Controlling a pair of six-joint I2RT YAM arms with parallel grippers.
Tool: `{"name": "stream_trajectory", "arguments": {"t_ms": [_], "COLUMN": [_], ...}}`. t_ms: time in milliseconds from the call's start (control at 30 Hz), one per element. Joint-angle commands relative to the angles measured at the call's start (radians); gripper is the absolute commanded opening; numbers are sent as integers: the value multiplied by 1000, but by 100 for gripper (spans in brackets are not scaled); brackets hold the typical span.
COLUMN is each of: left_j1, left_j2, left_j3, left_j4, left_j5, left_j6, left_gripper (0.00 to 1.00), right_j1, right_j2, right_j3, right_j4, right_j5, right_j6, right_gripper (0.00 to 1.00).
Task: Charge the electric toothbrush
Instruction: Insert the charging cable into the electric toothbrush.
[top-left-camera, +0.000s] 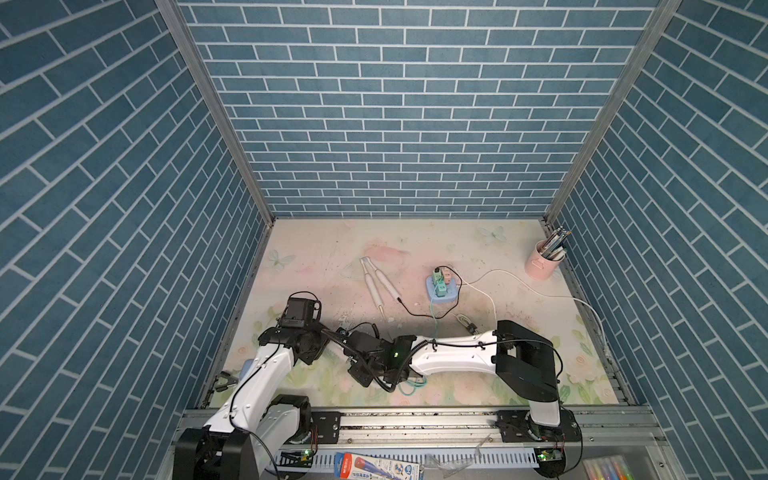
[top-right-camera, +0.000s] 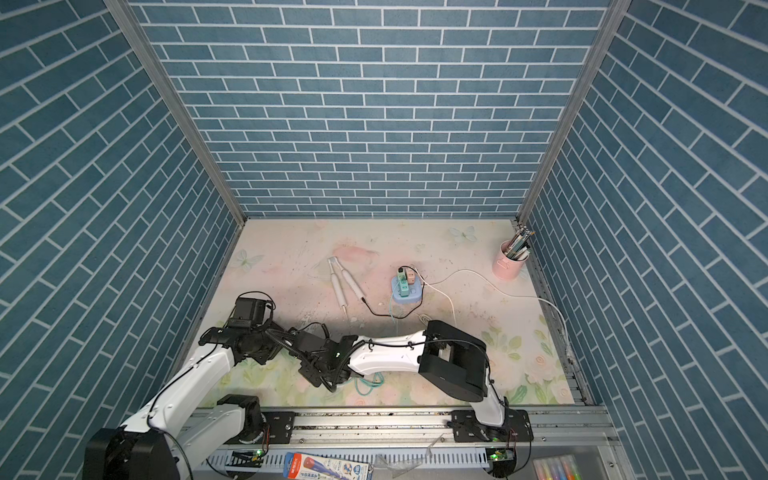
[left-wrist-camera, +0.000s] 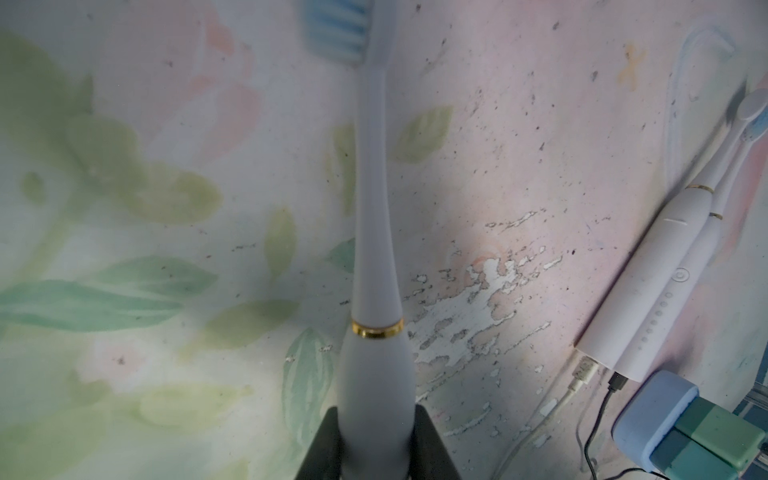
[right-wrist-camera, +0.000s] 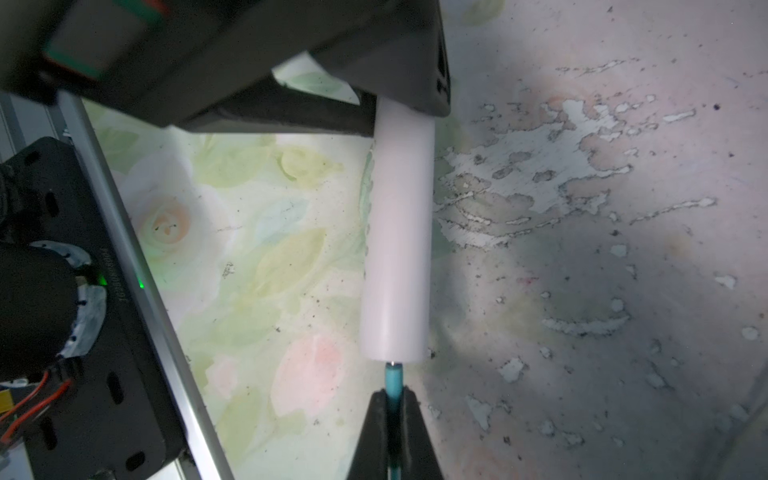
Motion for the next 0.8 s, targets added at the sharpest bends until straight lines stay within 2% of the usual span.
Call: {"name": "stream_trajectory", "arguments": {"t_ms": [0,767], "left_j1": [-33,-113], "left_j2": [-15,-96], "left_j3": [-32,-103], "left_j4": [-78,-25], "left_j5": [71,126], "left_j6": [-24,-136], "left_gripper": [0,0], "right_j1": [-26,-40], "right_j2": [6,1], "right_j3": [30,-23], "right_j4": [97,245], "right_j5": [62,131], "right_j6": [-37,-75], "right_gripper": [0,0]}}
